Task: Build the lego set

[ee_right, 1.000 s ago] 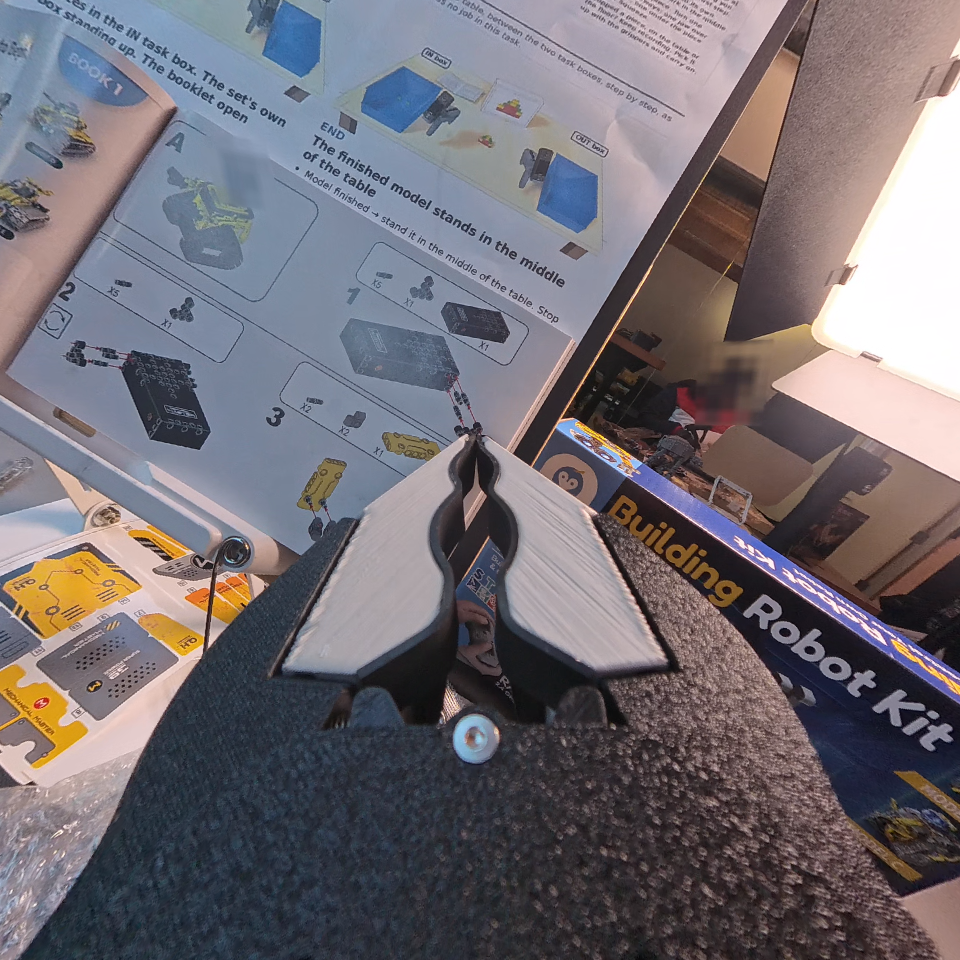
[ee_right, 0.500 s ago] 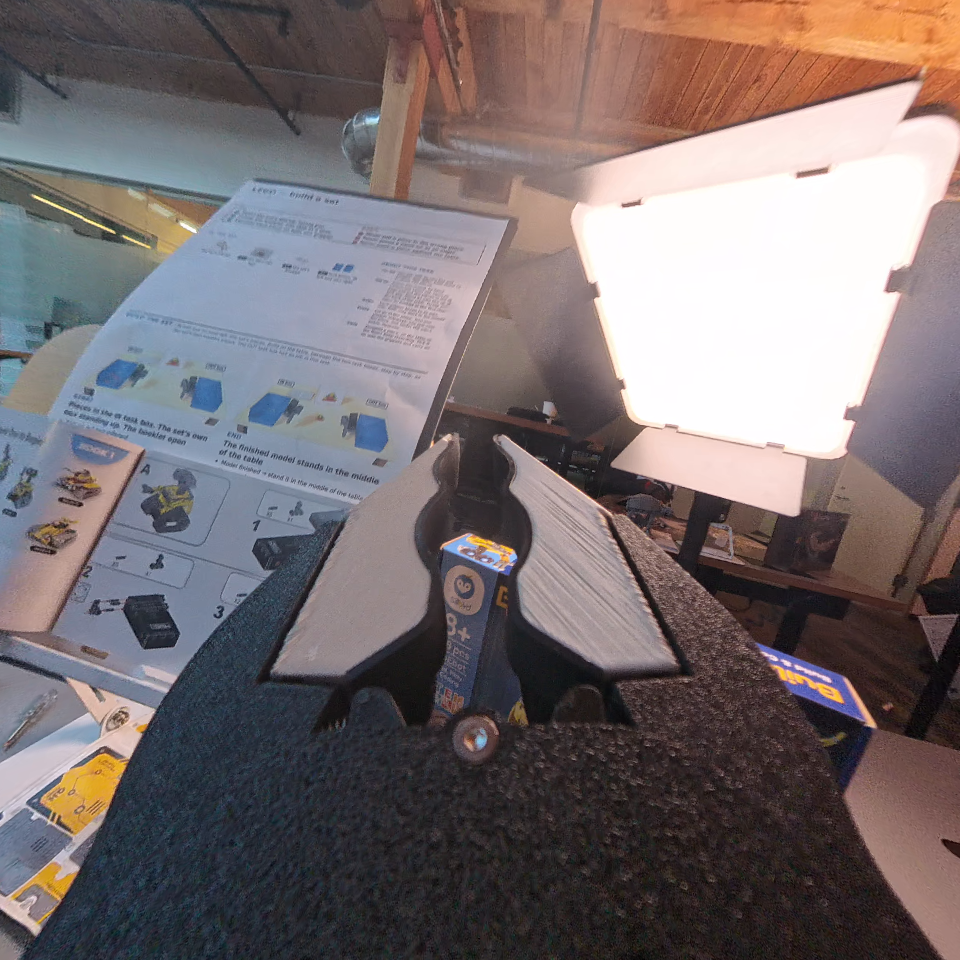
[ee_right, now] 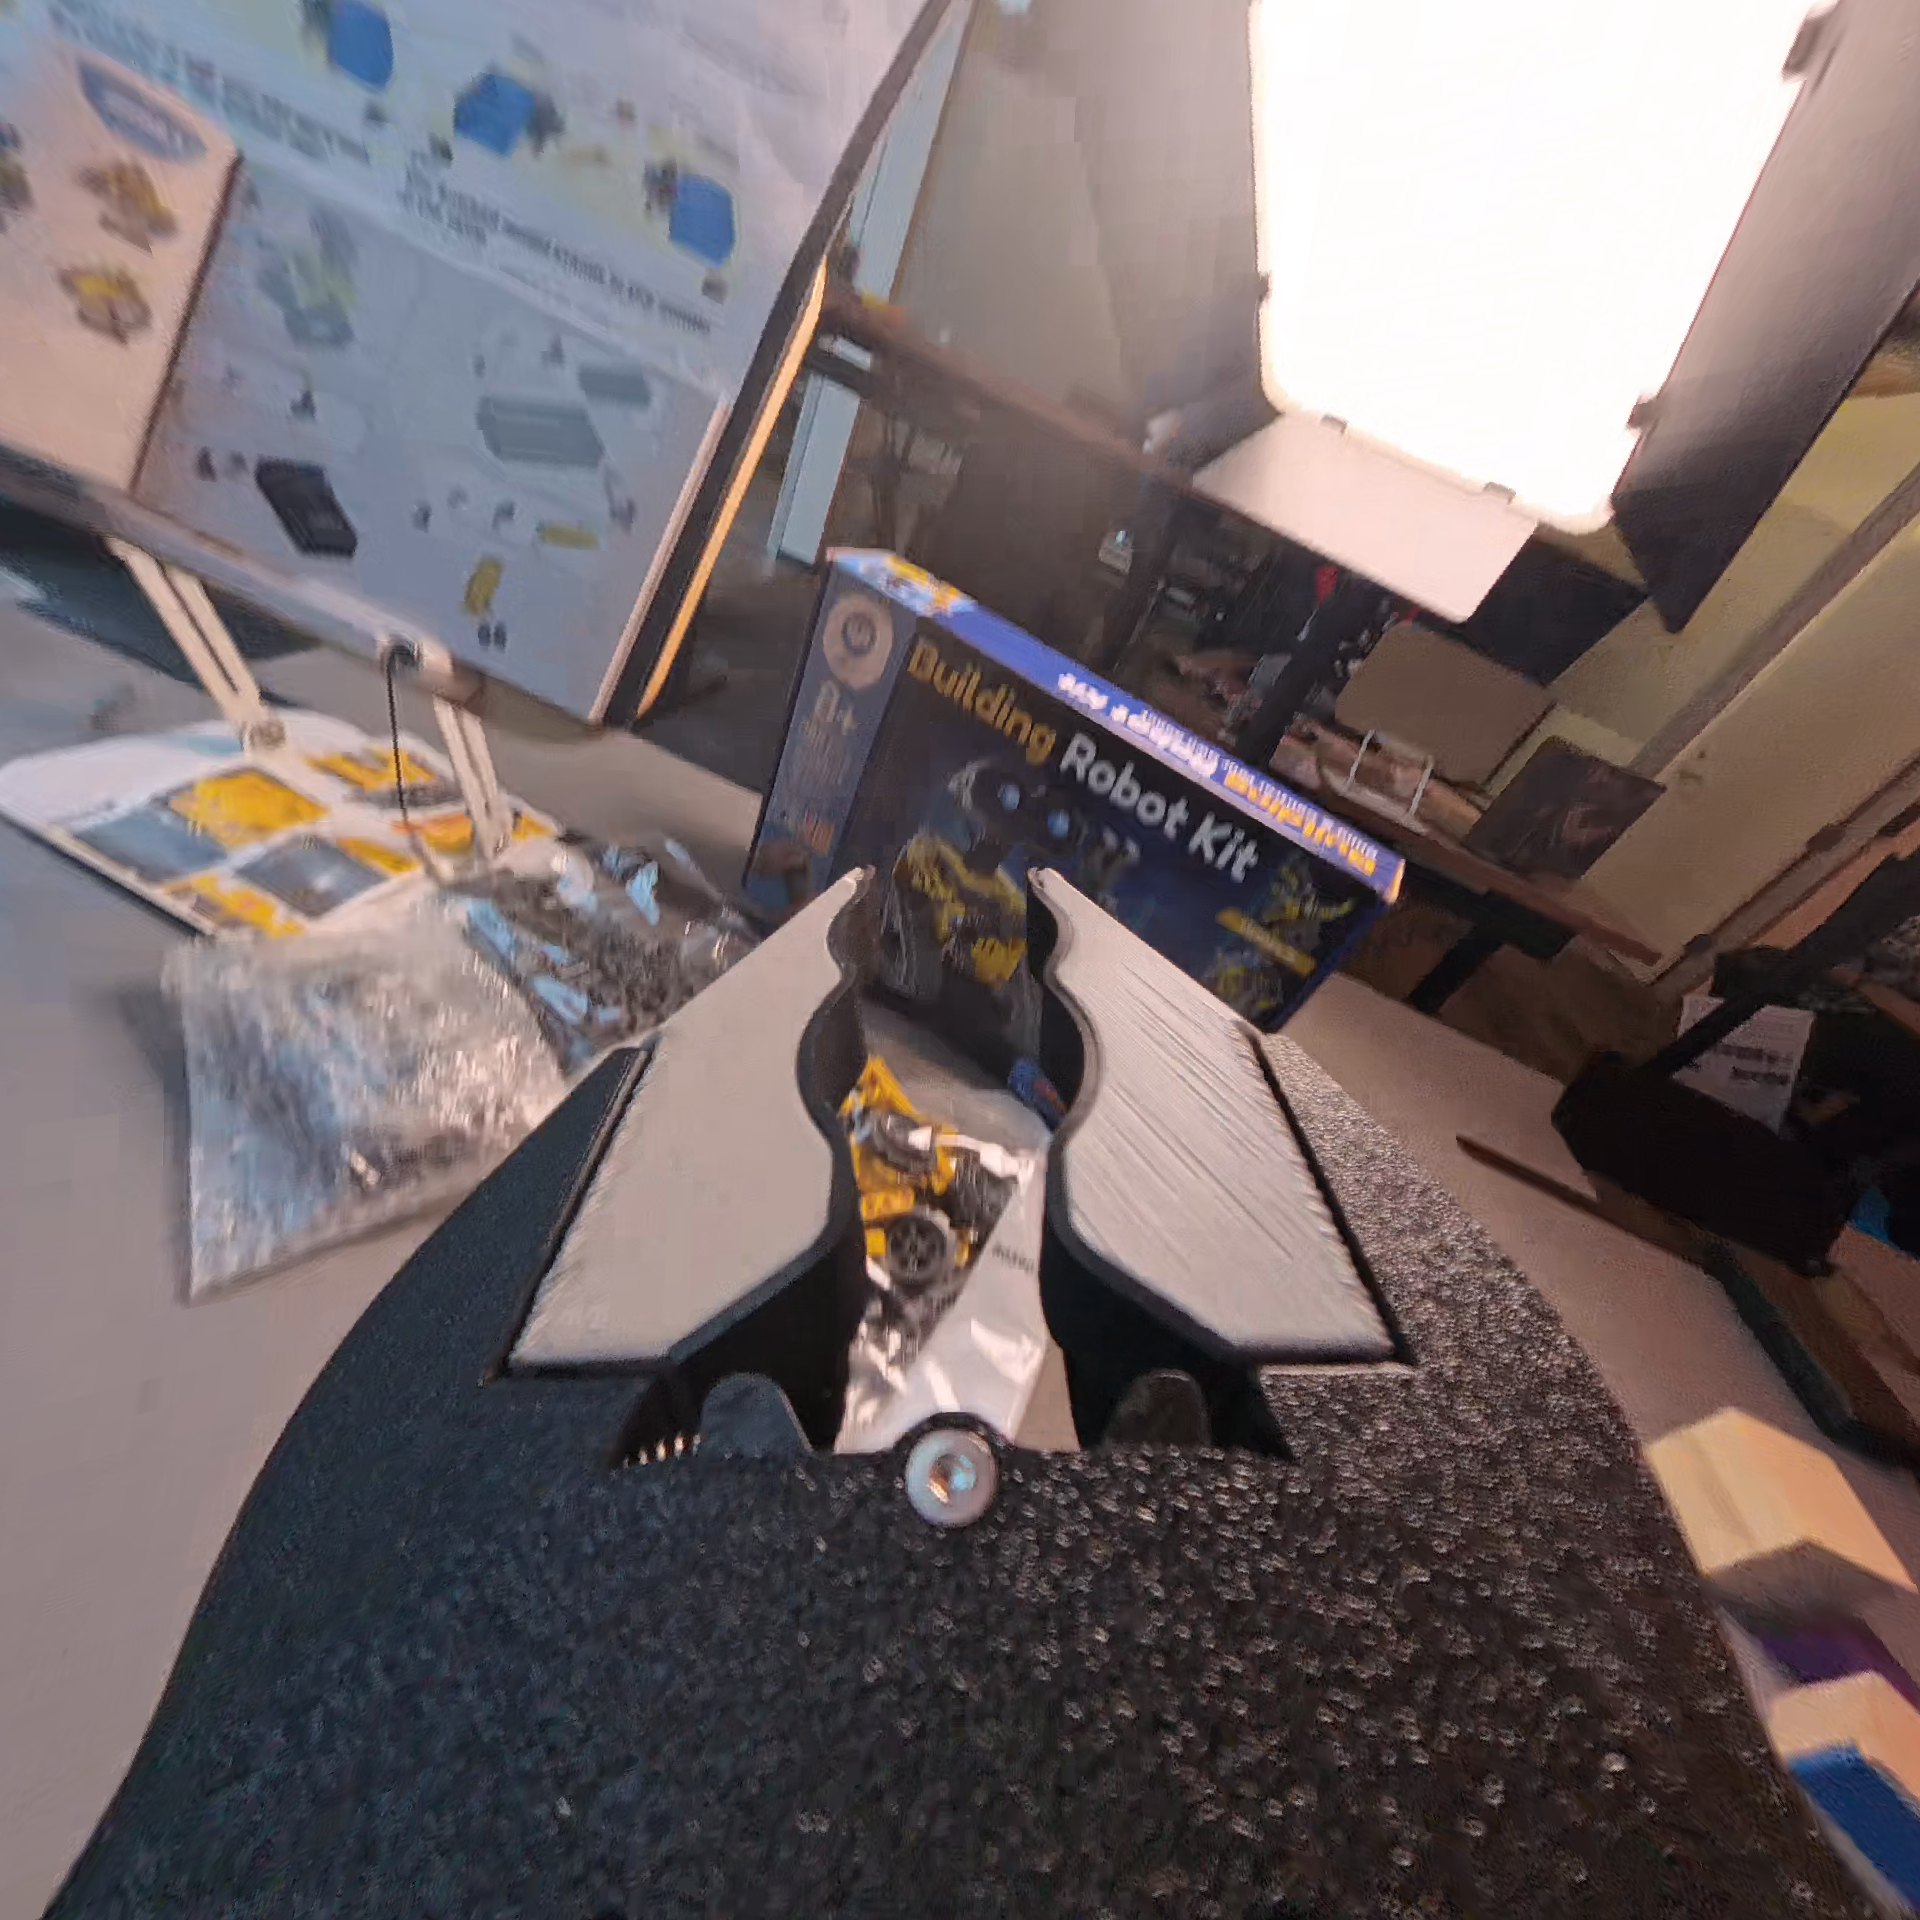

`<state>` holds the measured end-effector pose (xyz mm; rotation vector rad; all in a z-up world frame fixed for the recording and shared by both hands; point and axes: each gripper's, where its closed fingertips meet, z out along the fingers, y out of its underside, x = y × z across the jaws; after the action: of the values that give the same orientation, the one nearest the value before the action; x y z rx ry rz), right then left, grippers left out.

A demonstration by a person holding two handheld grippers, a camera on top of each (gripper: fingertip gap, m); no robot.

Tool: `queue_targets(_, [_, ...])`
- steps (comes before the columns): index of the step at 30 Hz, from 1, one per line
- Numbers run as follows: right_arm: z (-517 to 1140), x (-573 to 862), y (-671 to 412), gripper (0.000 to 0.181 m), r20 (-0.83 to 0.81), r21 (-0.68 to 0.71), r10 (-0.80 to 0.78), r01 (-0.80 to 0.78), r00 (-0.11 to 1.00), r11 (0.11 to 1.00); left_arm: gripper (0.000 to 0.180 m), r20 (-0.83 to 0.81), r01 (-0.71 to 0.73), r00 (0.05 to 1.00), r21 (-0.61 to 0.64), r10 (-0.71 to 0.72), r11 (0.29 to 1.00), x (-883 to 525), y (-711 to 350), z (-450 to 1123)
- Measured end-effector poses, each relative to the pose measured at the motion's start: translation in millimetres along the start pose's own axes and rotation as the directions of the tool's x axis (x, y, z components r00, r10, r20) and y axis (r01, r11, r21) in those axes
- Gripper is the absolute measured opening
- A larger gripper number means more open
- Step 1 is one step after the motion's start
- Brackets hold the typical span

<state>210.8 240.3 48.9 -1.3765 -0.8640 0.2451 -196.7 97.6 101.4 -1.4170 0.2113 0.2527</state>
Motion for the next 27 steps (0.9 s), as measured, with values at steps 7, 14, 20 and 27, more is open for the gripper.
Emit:
queue_targets(7, [-56, -30, 120, 0.038, 0.193, -0.333, -0.021, 0.085, 0.981, 0.939, 0.035, -0.15, -0.083, 0.986, -0.081, 0.07, 0.993, 33, 12, -35])
queue_targets(14, [-106, -75, 209, 0.068, 0.396, -0.575, 0.058, 0.198, 0.916, 0.793, 0.037, -0.215, -0.121, 0.975, -0.264, 0.064, 0.957, 66, 98, -101])
queue_targets(20, [-105, -88, 230, 0.07, 0.386, -0.616, 0.149, 0.134, 0.911, 0.776, 0.039, -0.205, -0.015, 0.977, -0.368, -0.066, 0.93, 83, 155, -131])
queue_targets(27, [-107, -105, 221, 0.045, 0.479, -0.579, 0.138, 0.193, 0.867, 0.792, 0.038, -0.3, -0.013, 0.945, -0.438, -0.132, 0.899, 114, 184, -139])
